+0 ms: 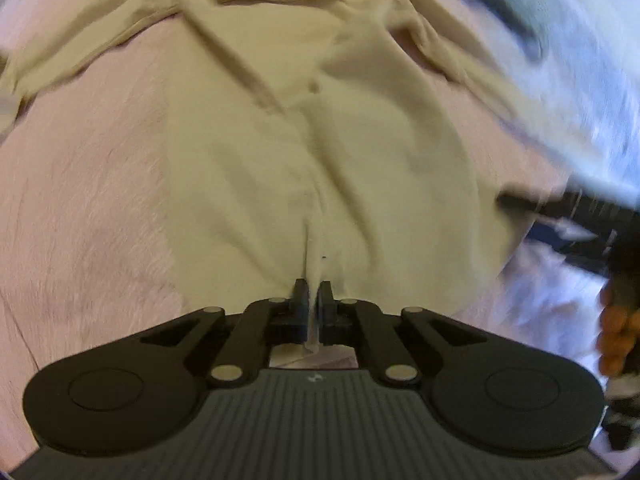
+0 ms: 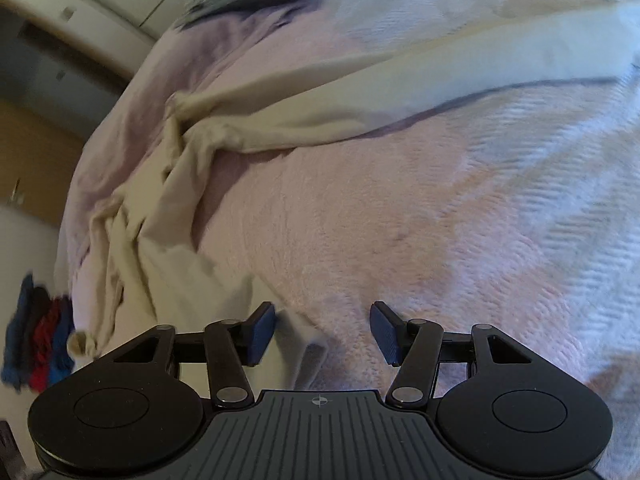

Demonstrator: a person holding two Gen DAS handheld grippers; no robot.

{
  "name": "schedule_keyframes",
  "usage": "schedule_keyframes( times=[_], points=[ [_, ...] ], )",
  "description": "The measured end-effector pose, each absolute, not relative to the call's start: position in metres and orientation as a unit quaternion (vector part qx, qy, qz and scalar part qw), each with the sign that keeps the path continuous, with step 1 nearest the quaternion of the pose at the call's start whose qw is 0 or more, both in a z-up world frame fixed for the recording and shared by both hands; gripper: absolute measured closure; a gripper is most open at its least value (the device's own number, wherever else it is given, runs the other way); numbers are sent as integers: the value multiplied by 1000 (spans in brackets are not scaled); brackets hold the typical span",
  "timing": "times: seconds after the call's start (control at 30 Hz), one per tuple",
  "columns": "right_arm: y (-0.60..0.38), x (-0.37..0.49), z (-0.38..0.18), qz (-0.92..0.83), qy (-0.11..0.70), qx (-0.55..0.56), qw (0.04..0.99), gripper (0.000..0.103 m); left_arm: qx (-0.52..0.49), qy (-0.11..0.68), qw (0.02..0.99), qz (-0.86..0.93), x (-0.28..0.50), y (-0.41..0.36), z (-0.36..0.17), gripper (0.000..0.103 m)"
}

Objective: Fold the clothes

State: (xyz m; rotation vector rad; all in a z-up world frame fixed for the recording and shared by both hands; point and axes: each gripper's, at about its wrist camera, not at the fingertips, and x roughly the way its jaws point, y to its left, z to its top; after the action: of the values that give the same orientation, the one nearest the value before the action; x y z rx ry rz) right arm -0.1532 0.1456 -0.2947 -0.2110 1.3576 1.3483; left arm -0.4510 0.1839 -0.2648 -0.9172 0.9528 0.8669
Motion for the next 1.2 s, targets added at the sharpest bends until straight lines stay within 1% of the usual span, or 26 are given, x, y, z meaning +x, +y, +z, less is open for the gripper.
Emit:
schedule_keyframes(
  times=[0.03,0.17,0.3,0.43,0.47,0.53,0.6,0.73,0.8,0.87,0.93,1.0,1.03,1.07,1.13,1.17,1.2],
  points=[
    [146,-158,-293,592,572,-108,557,100,-435,405,703,390,-466,184,-259,102],
    [129,-168,-276,621,548,-137,543,100,-510,308,692,408,-557,187,-227,102],
    [84,-150,-241,608,557,-97,557,100,-542,253,670,439,-652,180,-196,102],
    [40,-148,-218,593,568,-107,561,100,-570,273,650,422,-683,165,-201,102],
    [33,-150,-217,584,574,-119,561,100,-562,297,650,415,-678,159,-208,102],
    [21,-155,-224,567,580,-151,565,100,-547,345,649,401,-669,147,-222,102],
    [8,-159,-234,550,587,-181,565,100,-556,359,643,387,-666,135,-235,102],
    [-17,-169,-248,525,603,-226,557,100,-549,381,638,383,-673,115,-239,102],
    [-25,-177,-255,515,613,-252,544,100,-540,407,630,381,-674,113,-247,98],
    [-26,-182,-263,505,630,-270,525,100,-525,438,625,378,-672,117,-256,97],
    [-17,-185,-270,487,644,-314,499,100,-522,457,613,378,-671,130,-251,95],
    [-5,-183,-265,476,627,-358,503,97,-506,473,611,384,-670,143,-240,94],
    [0,-182,-260,470,614,-377,510,94,-491,476,615,392,-670,150,-229,91],
    [8,-175,-253,464,602,-381,526,89,-476,479,620,400,-670,158,-219,86],
    [30,-161,-237,469,581,-353,563,80,-457,469,637,408,-665,177,-200,86],
    [45,-156,-229,480,571,-334,576,75,-452,455,649,409,-660,188,-192,83],
    [60,-152,-222,491,560,-315,589,68,-448,440,663,406,-649,201,-187,76]
  ],
)
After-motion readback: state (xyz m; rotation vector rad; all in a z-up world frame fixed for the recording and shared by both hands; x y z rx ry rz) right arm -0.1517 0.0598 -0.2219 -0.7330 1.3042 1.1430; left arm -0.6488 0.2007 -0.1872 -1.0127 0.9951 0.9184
